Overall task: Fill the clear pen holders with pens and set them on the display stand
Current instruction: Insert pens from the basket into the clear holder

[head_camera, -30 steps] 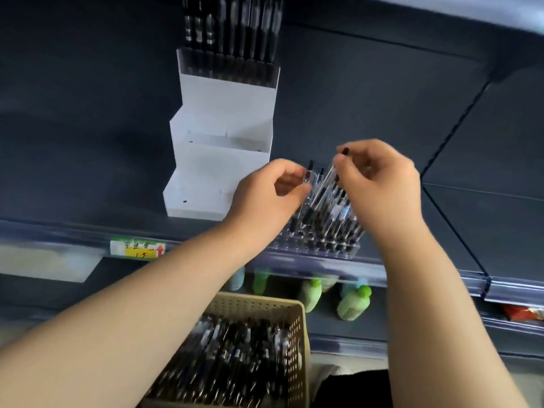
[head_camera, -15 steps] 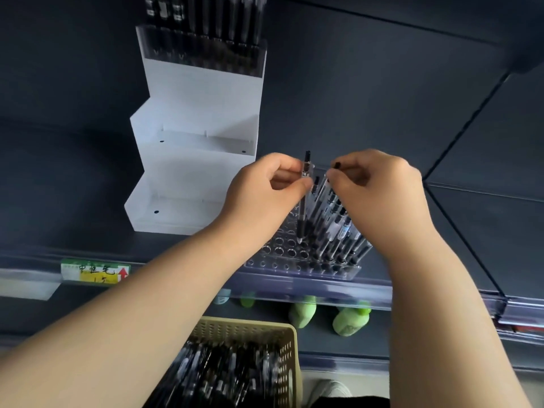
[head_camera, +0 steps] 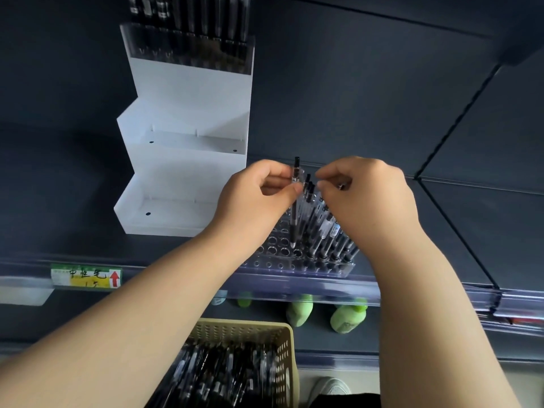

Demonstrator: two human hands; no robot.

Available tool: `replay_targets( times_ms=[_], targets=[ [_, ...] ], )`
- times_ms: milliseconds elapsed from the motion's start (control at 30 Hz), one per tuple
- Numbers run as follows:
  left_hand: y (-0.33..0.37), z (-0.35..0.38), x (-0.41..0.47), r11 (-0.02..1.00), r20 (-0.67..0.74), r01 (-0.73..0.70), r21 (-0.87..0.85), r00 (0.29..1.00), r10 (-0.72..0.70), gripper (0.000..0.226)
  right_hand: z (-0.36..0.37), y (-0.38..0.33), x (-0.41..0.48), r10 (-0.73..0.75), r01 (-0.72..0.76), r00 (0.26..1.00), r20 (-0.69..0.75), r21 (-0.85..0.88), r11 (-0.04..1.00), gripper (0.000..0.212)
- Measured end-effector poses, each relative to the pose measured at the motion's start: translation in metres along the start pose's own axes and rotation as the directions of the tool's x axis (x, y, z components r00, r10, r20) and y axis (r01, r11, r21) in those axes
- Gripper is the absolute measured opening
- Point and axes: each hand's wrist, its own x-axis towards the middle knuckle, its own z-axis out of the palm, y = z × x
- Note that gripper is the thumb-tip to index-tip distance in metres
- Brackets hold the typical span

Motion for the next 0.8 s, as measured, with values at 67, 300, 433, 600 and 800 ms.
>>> replay_targets(
  times_ms=[67,300,433,600,800],
  targets=[
    [0.0,-0.002,0.001,1.0,-0.011,0.001,0.004,1.0,-0.001,0.019,0.0,0.0,0.0,-0.002,0.002,1.0,-0.001,-0.005,1.0,0.019],
    [0.0,-0.004,0.001,1.0,-0.017,0.008,0.013,1.0,-0.008,0.02,0.003,-0.001,0.0,-0.036,0.037,0.999,0.017,-0.069,0.997,0.029],
    [0.001,-0.002,0.0,1.0,-0.001,0.004,0.003,1.0,-0.004,0.021,0.006,-0.002,-0.001,-0.054,0.055,0.998,0.014,-0.106,0.993,0.029],
    [0.001,0.002,-0.003,1.0,0.032,-0.021,0.003,0.999,0.021,0.021,0.004,-0.001,0.0,-0.035,0.034,0.999,-0.013,-0.075,0.997,0.026],
    [-0.003,0.008,-0.007,0.996,0.085,-0.062,0.069,0.995,0.056,0.021,0.003,0.002,-0.001,-0.026,0.026,1.0,-0.008,-0.076,0.997,0.026]
  ],
)
